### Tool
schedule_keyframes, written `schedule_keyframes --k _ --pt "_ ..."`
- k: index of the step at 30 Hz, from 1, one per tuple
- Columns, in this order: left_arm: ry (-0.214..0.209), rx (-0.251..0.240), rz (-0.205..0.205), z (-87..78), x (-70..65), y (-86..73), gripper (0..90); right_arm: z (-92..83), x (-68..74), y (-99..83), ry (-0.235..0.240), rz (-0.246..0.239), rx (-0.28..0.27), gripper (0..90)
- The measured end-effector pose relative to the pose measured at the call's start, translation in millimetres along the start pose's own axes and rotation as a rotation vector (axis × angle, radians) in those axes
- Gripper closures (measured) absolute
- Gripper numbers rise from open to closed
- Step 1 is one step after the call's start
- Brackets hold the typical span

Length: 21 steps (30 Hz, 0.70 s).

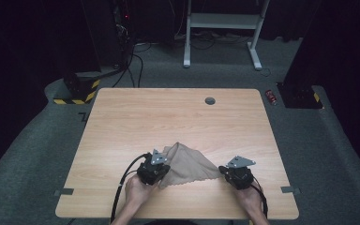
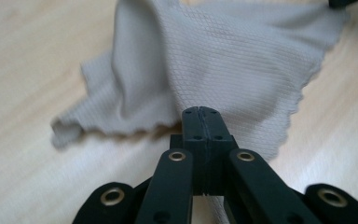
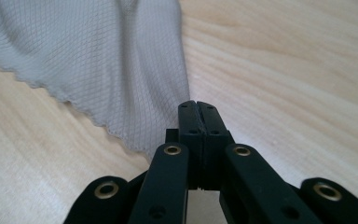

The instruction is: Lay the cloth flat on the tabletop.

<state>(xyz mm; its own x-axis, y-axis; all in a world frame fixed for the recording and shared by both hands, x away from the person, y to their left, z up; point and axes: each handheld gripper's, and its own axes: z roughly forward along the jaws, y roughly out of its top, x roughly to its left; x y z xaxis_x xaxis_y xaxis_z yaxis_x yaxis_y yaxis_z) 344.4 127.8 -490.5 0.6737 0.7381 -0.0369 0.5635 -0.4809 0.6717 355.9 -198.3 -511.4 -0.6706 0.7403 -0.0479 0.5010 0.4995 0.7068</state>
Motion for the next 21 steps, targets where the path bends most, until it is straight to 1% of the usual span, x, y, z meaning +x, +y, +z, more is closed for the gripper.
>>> schedule_keyframes --k 2,3,4,5,6,7,8,9,11,12,13,14,15,16,17,18,19,20,21 --pt "-0.023 0.0 -0.034 -0.5 5.0 -4.2 89.3 1.1 -0.2 -0.3 0.018 0.011 0.0 88.6" --pt "-0.02 -0.01 -0.053 -1.1 7.9 -4.8 88.0 1.6 -0.5 1.3 0.025 0.016 -0.004 85.8" --pt "-0.02 -0.01 -0.053 -1.1 7.9 -4.8 83.8 1.6 -0.5 1.3 0.025 0.016 -0.004 85.8" --pt "-0.014 -0.021 -0.071 -1.7 11.1 -4.3 80.1 3.7 -0.9 8.7 0.036 0.039 -0.012 78.7" --pt "-0.008 -0.037 -0.093 -2.4 13.6 -3.1 75.9 5.6 -1.3 13.8 0.043 0.04 -0.024 77.3" --pt "0.034 -0.063 -0.107 -4.0 17.4 1.1 72.2 7.3 -1.3 18.3 0.044 0.036 -0.028 75.9" --pt "0.068 -0.07 -0.109 -4.1 18.8 3.7 68.3 11.2 -0.4 26.5 0.041 0.028 -0.026 73.9" --pt "0.093 -0.078 -0.12 -2.7 20.5 6.4 64.4 15.0 0.3 33.1 0.044 0.028 -0.025 72.1" --pt "0.126 -0.073 -0.121 2.2 25.6 11.5 59.8 24.1 2.2 45.7 0.048 0.021 -0.023 69.1" --pt "0.126 -0.073 -0.121 2.2 25.6 11.5 58.5 29.2 3.5 51.3 0.049 0.02 -0.021 68.4" --pt "0.145 -0.049 -0.125 9.7 29.6 15.4 57.9 34.5 4.0 56.4 0.057 0.016 -0.018 67.8" --pt "0.156 -0.037 -0.118 13.5 30.4 17.1 57.7 39.3 5.3 60.6 0.057 0.019 -0.013 67.4" --pt "0.156 -0.037 -0.118 13.5 30.4 17.1 57.7 39.3 5.3 60.6 0.057 0.019 -0.013 67.4" --pt "0.16 -0.028 -0.115 16.1 30.7 18.3 57.7 44.2 5.7 64.1 0.055 0.017 -0.007 66.7" --pt "0.173 -0.005 -0.095 22.7 31.6 21.6 58.2 53.1 5.2 69.2 0.058 0.034 0.007 66.0" --pt "0.173 -0.005 -0.095 22.7 31.6 21.6 58.9 53.1 5.2 69.2 0.058 0.034 0.007 66.0" --pt "0.181 0.011 -0.089 28.4 34.0 23.4 59.4 60.1 3.2 72.9 0.065 0.048 0.021 65.5" --pt "0.181 0.011 -0.089 28.4 34.0 23.4 60.0 60.1 3.2 72.9 0.065 0.048 0.021 65.5" --pt "0.18 0.018 -0.094 30.6 35.3 23.6 60.0 62.6 2.5 74.3 0.068 0.054 0.032 65.5"
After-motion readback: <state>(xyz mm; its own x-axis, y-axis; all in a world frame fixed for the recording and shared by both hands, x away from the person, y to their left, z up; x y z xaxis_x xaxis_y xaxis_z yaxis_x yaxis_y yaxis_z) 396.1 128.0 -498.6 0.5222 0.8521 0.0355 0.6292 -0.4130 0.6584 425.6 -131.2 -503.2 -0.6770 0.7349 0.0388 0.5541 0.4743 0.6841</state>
